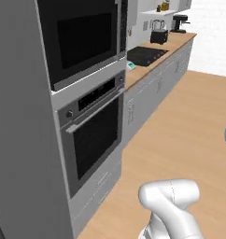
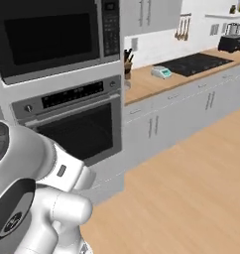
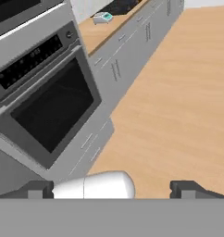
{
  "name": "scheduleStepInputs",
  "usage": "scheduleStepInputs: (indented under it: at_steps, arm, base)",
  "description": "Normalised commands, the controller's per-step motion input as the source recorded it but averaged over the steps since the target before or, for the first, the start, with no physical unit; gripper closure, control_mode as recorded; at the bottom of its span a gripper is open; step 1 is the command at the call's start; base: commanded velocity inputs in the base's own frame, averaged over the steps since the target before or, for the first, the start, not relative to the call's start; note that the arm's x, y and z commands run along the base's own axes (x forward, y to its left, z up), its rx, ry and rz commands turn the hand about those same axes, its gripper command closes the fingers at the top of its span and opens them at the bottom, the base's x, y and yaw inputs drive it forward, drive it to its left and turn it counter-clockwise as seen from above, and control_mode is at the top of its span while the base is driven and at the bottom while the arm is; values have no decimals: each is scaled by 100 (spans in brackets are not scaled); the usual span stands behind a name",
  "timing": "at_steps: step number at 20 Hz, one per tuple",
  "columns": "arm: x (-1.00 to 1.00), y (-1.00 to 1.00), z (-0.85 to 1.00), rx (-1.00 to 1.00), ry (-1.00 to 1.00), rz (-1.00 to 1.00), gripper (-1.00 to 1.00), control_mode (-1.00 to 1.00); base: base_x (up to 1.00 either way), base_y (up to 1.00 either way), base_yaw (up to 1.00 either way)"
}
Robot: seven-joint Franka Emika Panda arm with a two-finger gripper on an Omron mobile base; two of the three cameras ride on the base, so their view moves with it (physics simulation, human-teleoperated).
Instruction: Take the meat container that has the shrimp and place it on the second highest rack of the freezer. Then take the vegetable container that has the corn and lemon and place it on the highest rack of the freezer.
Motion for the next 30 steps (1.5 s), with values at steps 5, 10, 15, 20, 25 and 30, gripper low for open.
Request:
scheduleStepInputs:
  at_steps: [5, 10, 15, 20, 25, 30]
  arm:
    - [0, 0, 0, 0, 0, 0, -100, 100]
    - [0, 0, 0, 0, 0, 0, -100, 100]
    - [0, 0, 0, 0, 0, 0, -100, 100]
    - [0, 0, 0, 0, 0, 0, -100, 100]
    - [0, 0, 0, 0, 0, 0, -100, 100]
    - [0, 0, 0, 0, 0, 0, -100, 100]
  base:
    - [0, -1, -77]
    - [7, 0, -61]
    - [59, 23, -18]
    - [100, 18, -2]
    - [100, 5, 0]
    - [100, 5, 0]
